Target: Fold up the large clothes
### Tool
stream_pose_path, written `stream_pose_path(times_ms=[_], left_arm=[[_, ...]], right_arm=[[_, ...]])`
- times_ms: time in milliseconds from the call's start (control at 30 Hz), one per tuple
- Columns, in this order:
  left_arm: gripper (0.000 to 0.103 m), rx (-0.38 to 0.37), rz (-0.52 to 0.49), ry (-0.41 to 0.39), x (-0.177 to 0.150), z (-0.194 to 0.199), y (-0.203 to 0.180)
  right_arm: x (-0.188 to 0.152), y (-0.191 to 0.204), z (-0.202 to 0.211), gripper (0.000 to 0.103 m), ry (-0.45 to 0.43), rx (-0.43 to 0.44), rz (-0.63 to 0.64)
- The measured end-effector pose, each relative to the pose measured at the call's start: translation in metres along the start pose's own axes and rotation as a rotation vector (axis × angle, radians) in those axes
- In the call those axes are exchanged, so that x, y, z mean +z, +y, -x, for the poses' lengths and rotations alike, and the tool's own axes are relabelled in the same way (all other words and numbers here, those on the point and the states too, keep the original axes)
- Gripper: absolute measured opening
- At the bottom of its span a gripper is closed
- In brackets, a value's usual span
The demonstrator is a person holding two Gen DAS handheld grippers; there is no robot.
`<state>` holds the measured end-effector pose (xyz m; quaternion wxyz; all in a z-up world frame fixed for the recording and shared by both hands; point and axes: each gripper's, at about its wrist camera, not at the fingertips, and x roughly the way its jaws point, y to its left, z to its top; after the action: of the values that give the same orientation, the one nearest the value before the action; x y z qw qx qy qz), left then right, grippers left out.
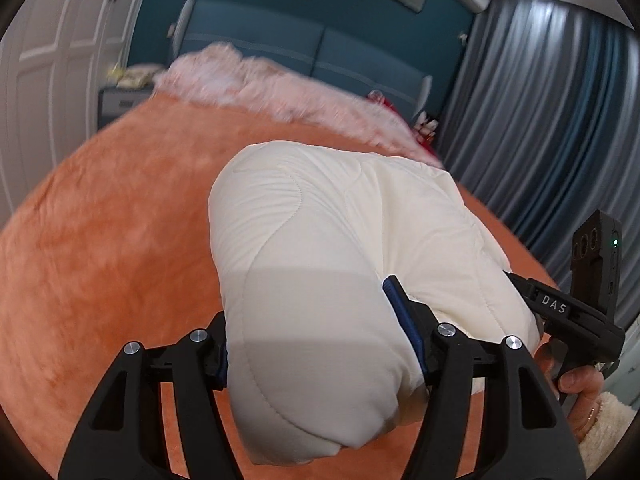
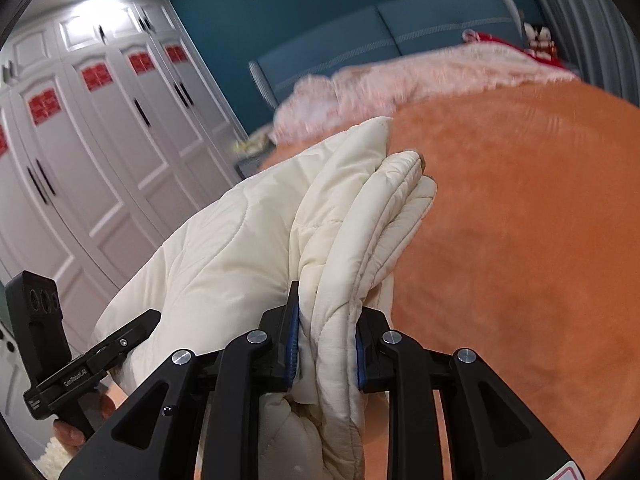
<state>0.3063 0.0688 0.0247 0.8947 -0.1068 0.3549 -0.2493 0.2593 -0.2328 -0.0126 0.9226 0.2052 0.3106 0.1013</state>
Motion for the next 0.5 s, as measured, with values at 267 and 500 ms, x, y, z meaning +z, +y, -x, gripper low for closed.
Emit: stream_pose_path(times_ms=[267, 500], left_arm=[[0.067, -0.001, 0.072, 0.065, -0.063, -0.031, 0.041], [0.081, 0.019, 0.151, 0.077, -0.089, -0.026, 0.052]], right_arm=[[-0.053, -0.017, -0.040, 0.023, 0.099, -0.029, 0.002], [-0.066, -0.027, -0.036, 0.040, 0.128, -0.013, -0.081]])
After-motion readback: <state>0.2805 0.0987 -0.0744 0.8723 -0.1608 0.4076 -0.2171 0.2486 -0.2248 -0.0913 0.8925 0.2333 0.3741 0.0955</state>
